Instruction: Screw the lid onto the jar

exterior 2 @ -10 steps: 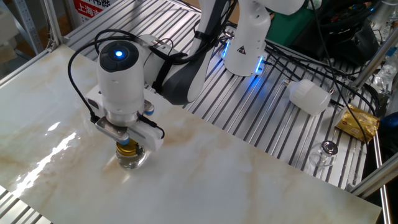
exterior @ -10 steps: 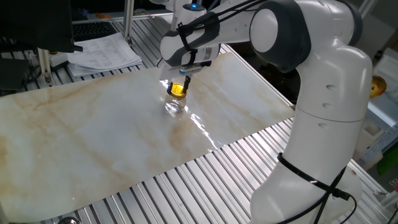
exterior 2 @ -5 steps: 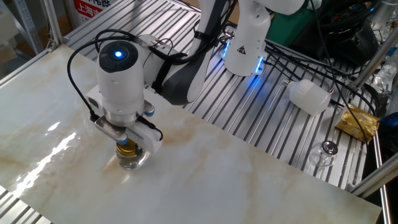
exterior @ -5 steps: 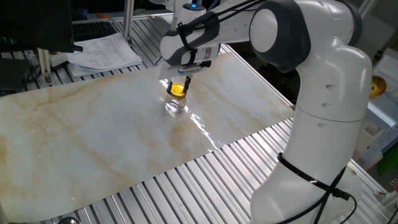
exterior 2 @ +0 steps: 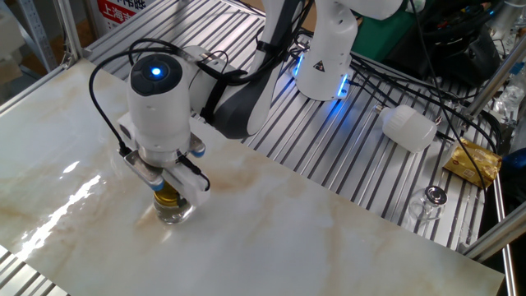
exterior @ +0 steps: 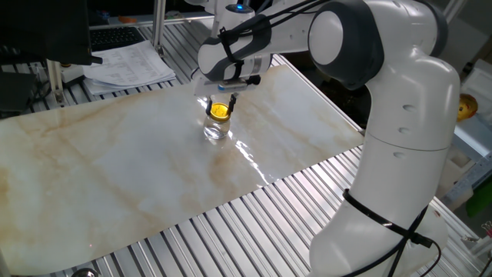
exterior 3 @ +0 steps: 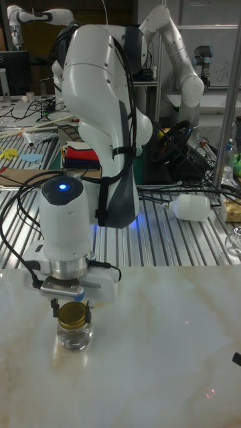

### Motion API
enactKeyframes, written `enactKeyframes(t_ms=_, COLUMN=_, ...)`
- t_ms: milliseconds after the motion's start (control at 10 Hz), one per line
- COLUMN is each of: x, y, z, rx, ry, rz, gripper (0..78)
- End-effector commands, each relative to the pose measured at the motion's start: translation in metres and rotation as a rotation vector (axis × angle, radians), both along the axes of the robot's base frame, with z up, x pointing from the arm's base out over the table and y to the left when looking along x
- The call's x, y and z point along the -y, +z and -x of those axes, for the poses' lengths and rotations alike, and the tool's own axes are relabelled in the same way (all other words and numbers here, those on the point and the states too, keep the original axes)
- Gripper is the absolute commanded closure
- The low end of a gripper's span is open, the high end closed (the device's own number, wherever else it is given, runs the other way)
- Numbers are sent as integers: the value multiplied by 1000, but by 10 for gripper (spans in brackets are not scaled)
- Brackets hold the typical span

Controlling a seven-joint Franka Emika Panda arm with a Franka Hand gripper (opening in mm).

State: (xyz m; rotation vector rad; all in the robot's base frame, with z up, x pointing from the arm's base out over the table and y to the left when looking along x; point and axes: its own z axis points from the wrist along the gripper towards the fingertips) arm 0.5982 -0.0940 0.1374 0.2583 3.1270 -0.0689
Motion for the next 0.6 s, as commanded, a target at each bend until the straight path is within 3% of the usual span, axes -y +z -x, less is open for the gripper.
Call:
enactKeyframes(t_ms=100, x=1, y=2, z=-1, rx=8, ry=-64, rz=1, gripper=765)
enactKeyframes(t_ms=600, x=1, y=2, z=-1, rx=14, ry=-181, rz=2, gripper=765)
